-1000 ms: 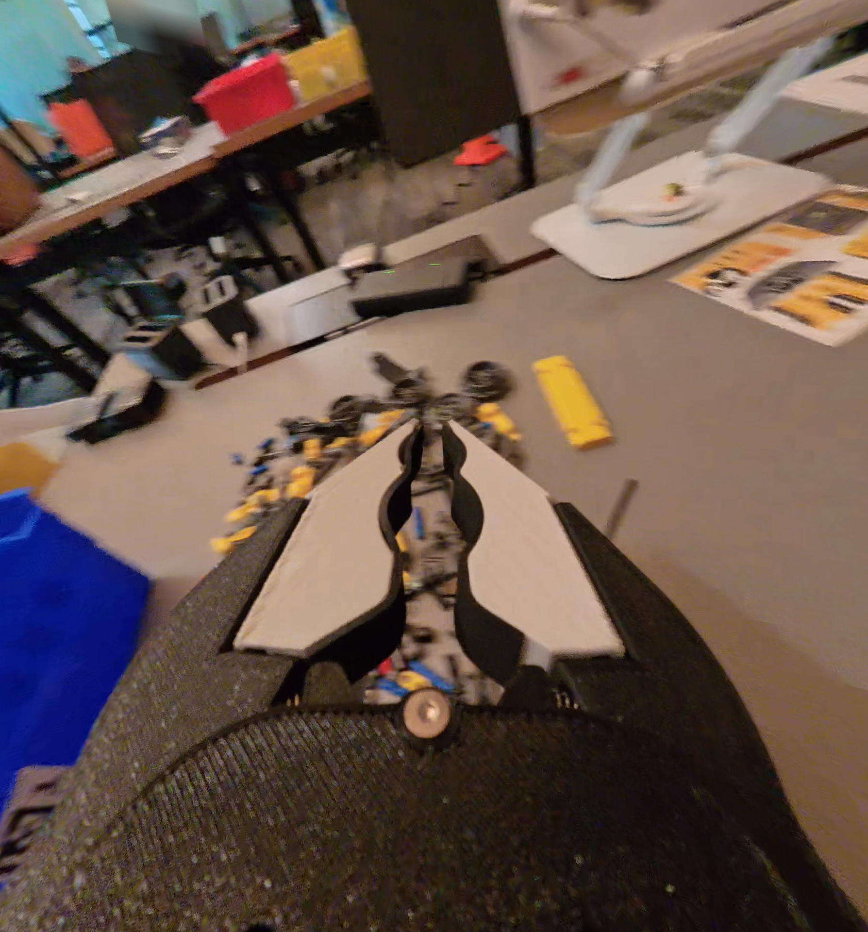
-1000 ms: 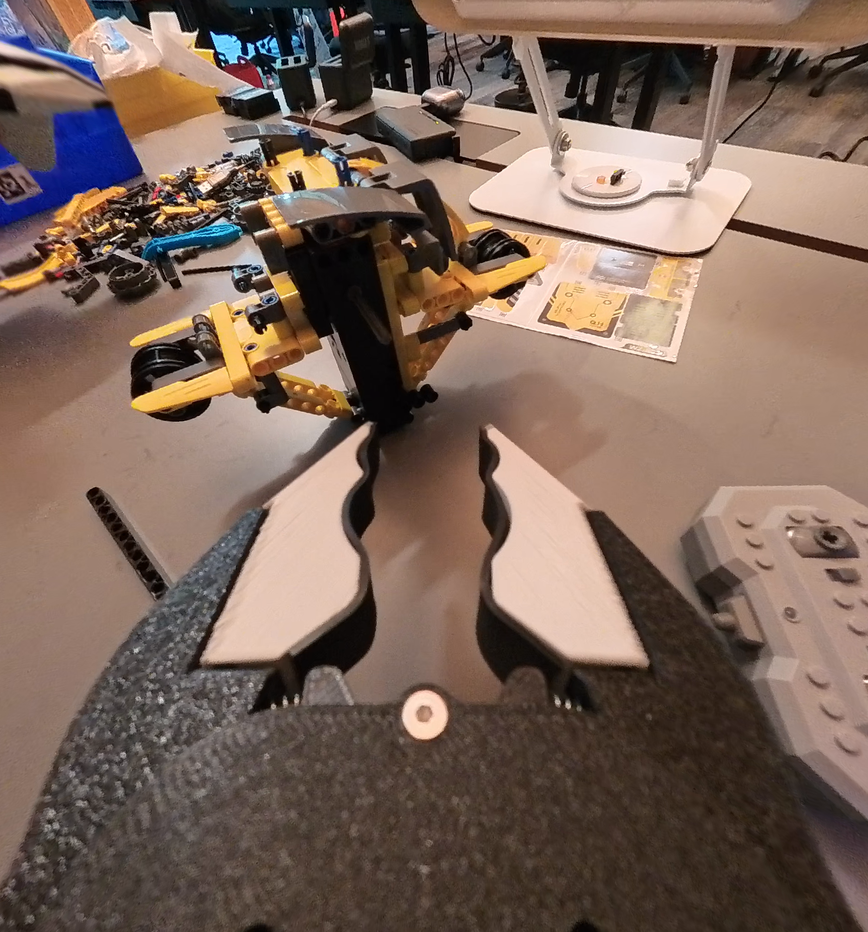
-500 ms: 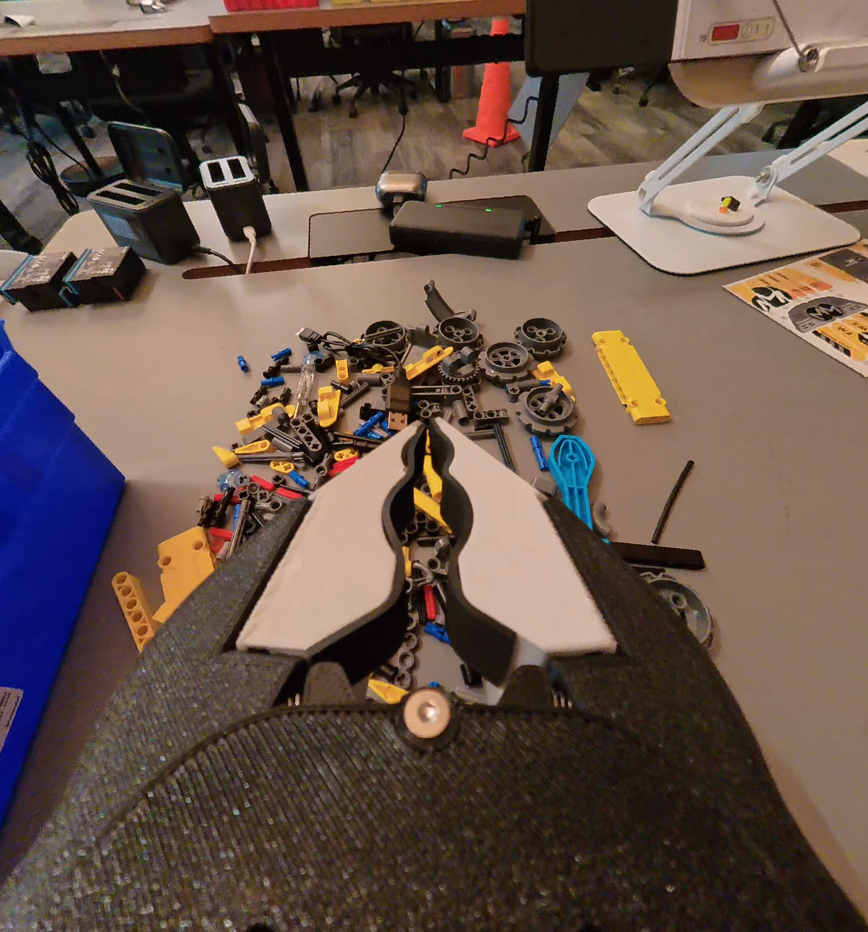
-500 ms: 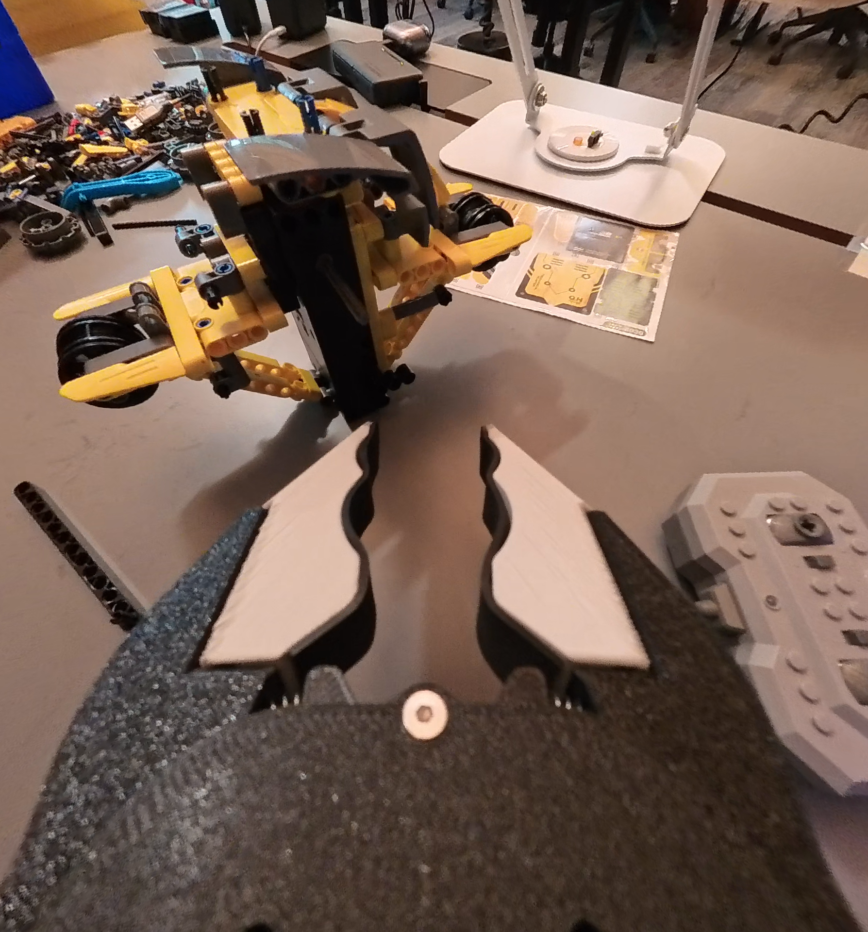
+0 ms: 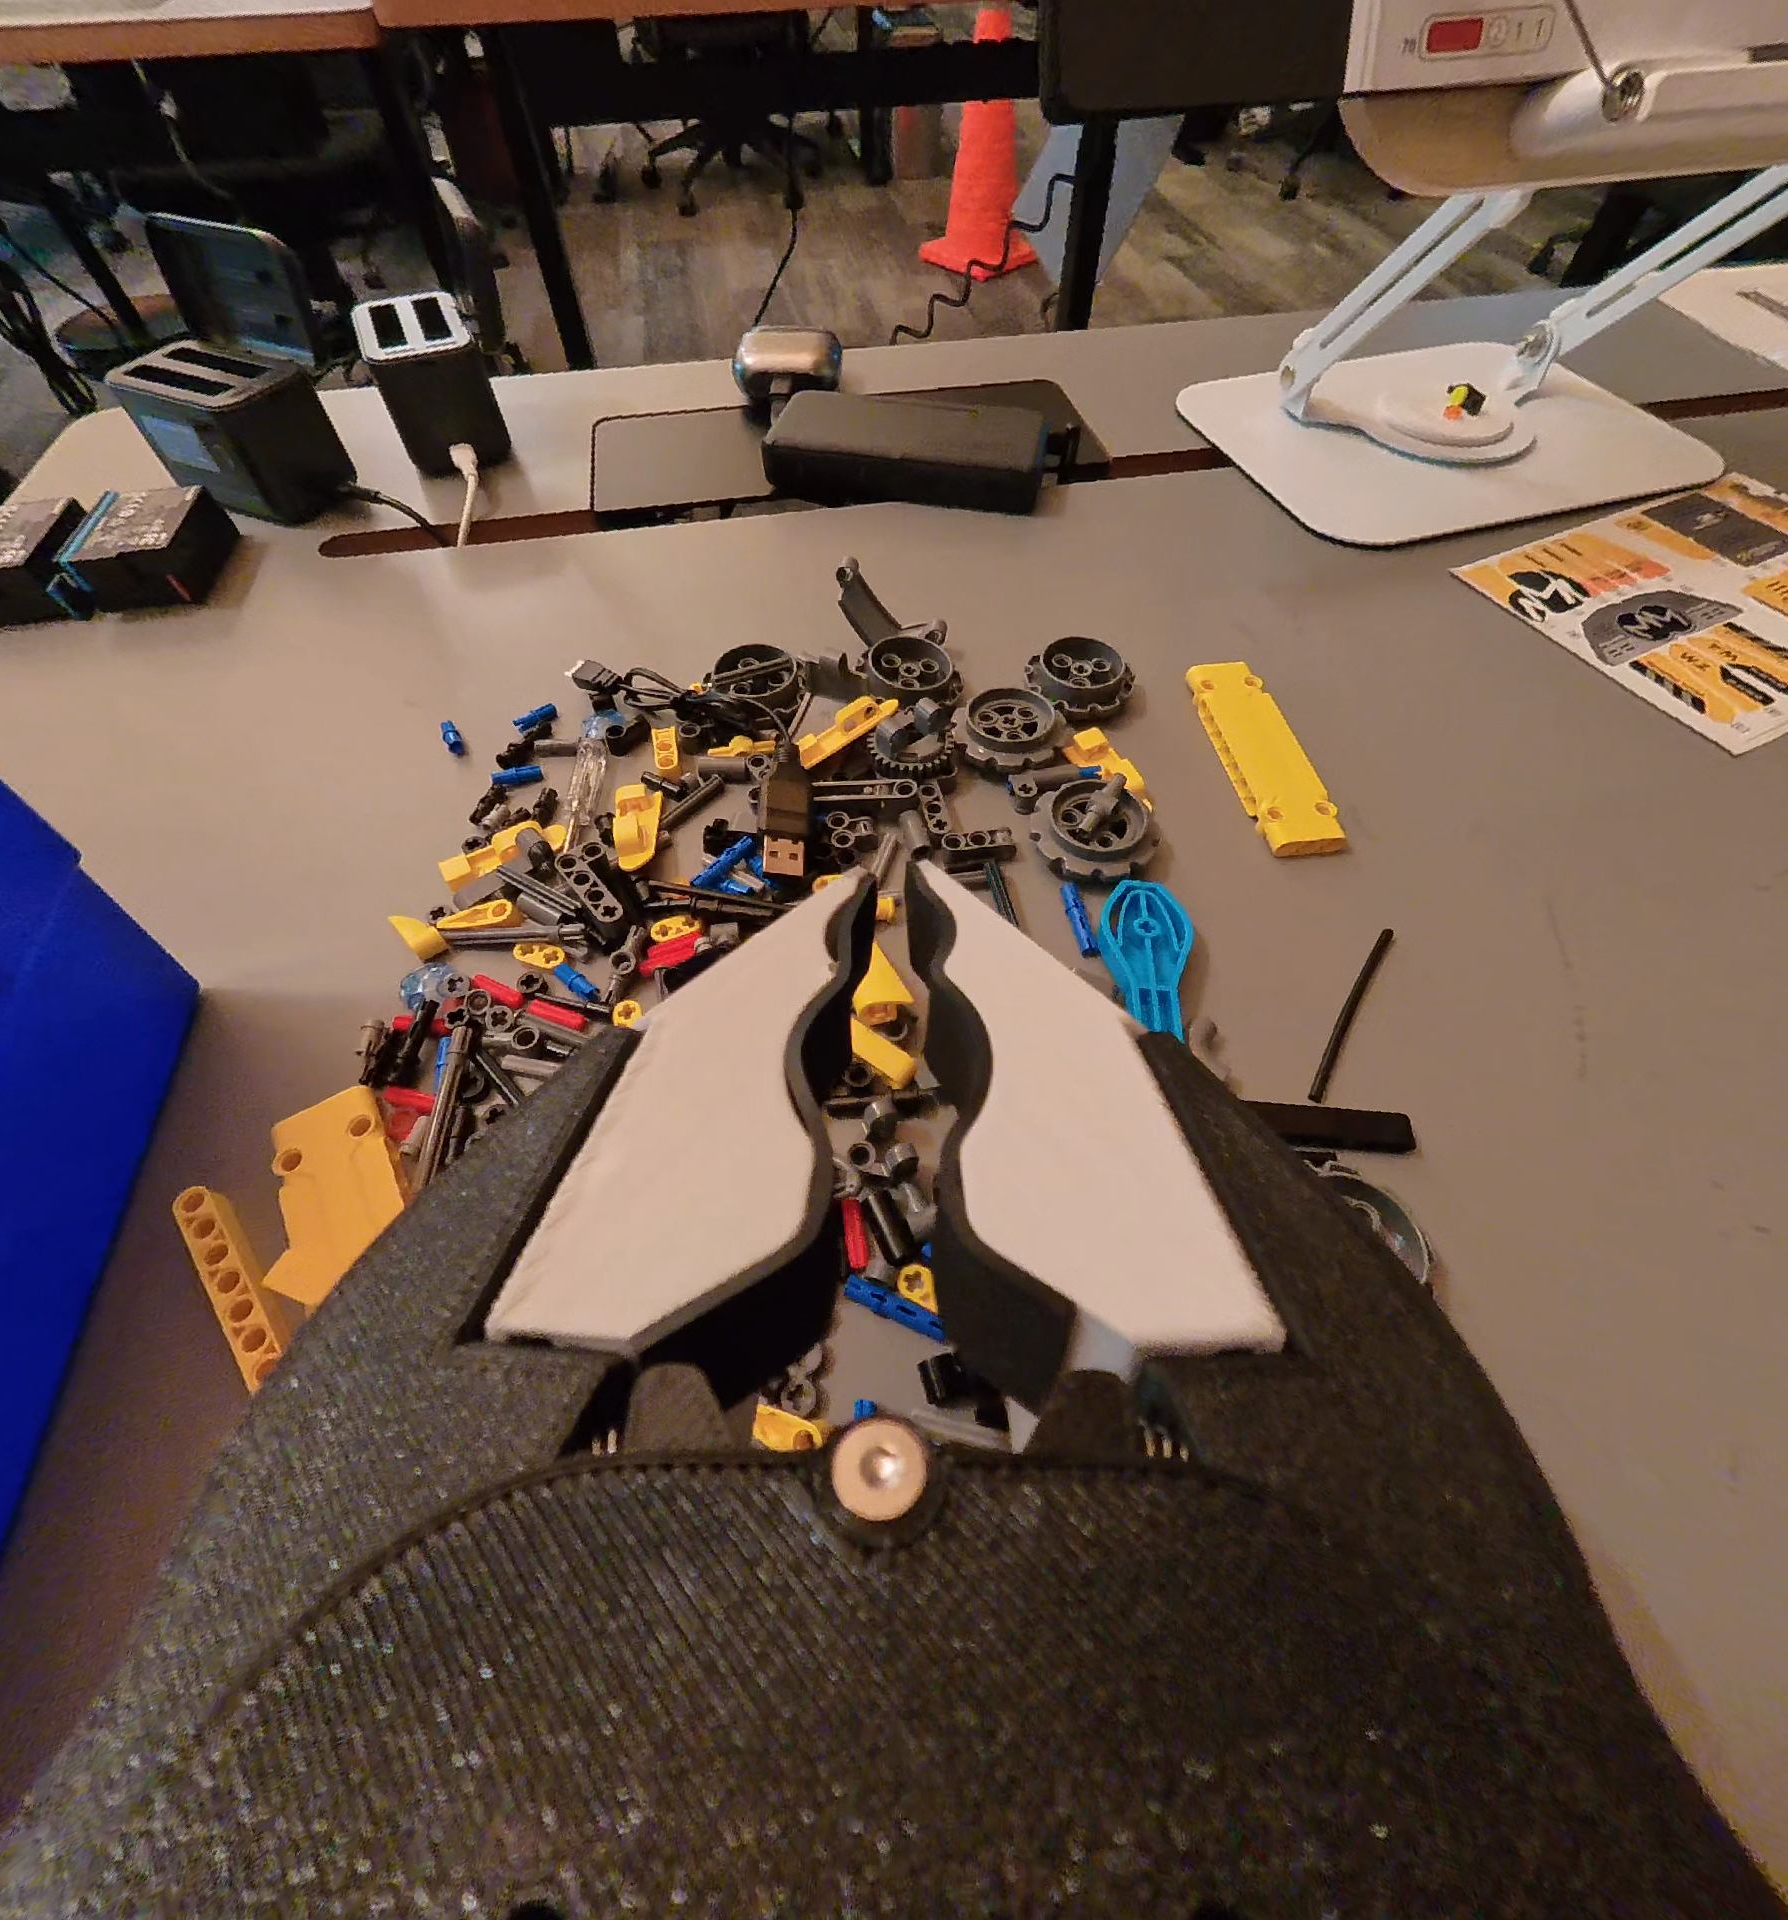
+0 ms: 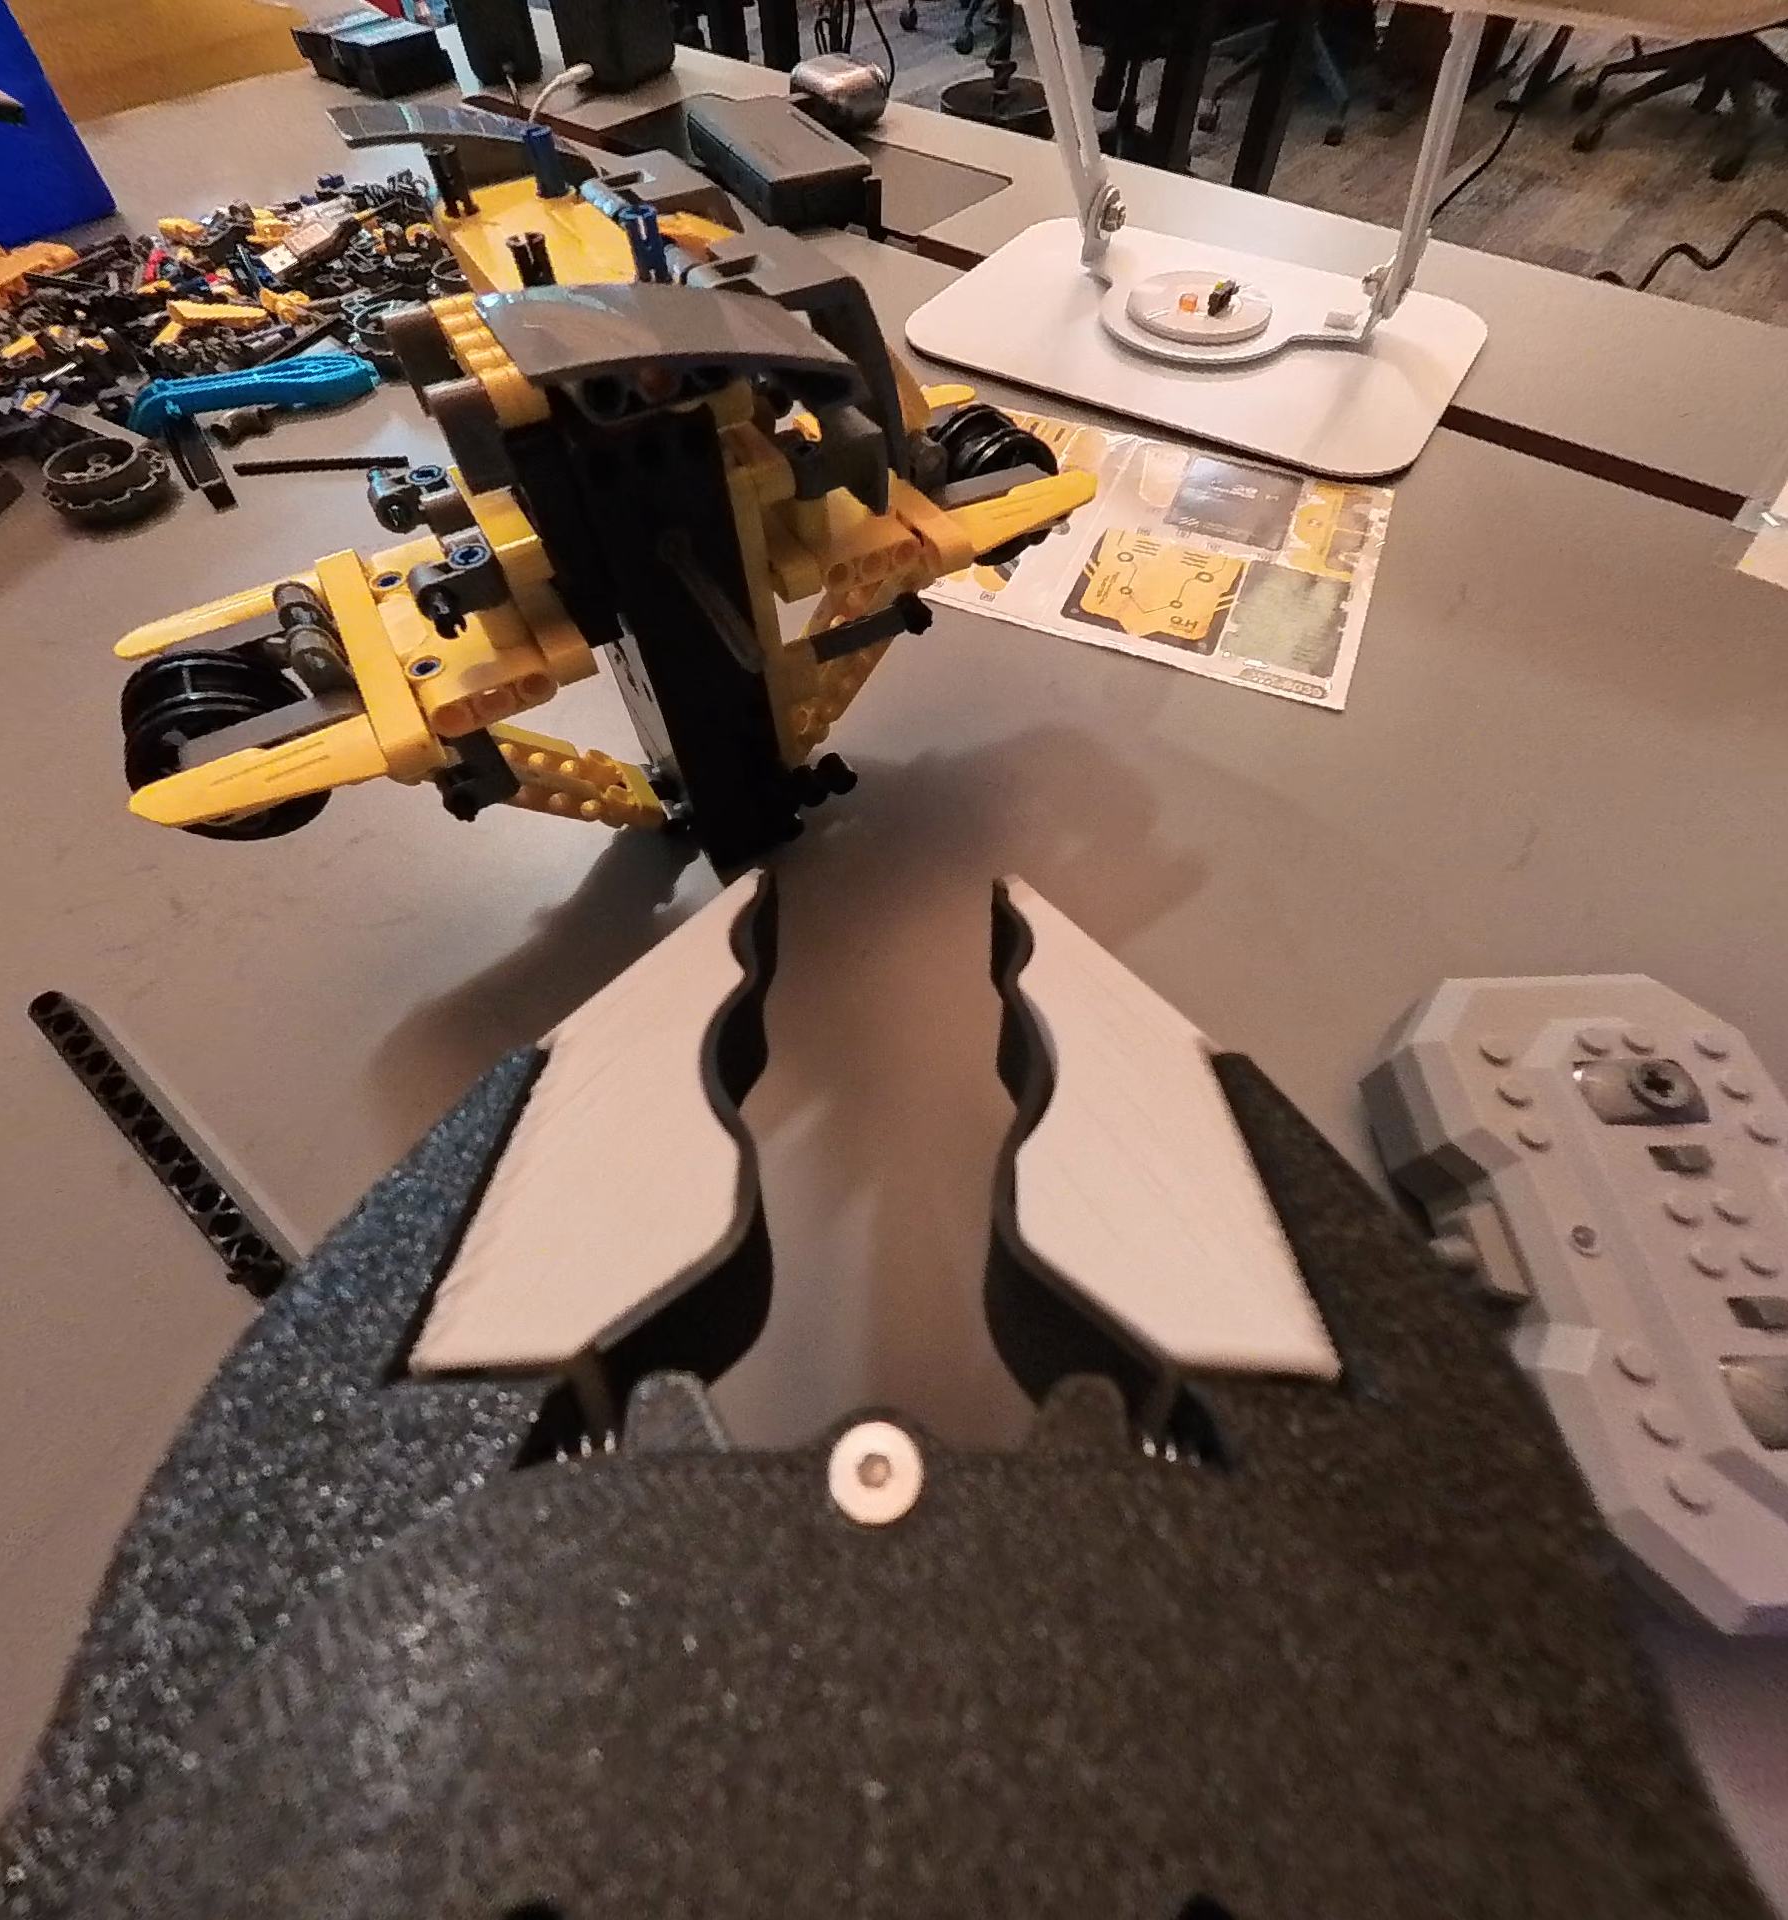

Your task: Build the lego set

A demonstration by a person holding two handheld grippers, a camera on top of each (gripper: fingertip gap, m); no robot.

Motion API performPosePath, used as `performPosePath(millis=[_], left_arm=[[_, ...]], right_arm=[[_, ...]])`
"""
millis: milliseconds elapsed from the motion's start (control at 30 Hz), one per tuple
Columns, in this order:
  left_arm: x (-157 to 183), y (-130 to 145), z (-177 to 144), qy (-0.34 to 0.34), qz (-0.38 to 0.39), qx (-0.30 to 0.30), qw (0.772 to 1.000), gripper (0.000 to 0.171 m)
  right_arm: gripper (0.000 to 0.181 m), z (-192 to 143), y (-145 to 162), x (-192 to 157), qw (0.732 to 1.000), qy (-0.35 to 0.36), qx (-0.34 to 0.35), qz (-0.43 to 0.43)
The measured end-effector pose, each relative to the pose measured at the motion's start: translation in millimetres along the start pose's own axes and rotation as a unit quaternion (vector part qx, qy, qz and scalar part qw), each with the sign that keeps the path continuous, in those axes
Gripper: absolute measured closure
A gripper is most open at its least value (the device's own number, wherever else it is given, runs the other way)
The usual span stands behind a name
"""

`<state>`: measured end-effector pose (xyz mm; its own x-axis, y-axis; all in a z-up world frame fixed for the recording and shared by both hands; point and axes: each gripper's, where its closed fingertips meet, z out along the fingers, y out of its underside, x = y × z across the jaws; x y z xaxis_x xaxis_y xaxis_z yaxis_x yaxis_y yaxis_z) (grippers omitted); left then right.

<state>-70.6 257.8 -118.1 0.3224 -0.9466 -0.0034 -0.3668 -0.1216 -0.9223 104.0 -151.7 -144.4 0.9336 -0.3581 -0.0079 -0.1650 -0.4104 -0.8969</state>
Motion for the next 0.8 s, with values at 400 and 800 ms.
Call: performPosePath(millis=[400, 800], left_arm=[[-6.8, -2.6, -3.8, -0.004, -0.012, 0.009, 1.0, 0.171], [-28.6, -5.2, -6.7, -0.058, -0.035, 0.023, 0.997, 0.171]], right_arm=[[0.139, 0.7, 1.1, 1.5, 1.0, 0.003, -0.004, 0.004], [0.138, 1.7, 2.5, 1.8, 1.0, 0.004, -0.009, 0.004]])
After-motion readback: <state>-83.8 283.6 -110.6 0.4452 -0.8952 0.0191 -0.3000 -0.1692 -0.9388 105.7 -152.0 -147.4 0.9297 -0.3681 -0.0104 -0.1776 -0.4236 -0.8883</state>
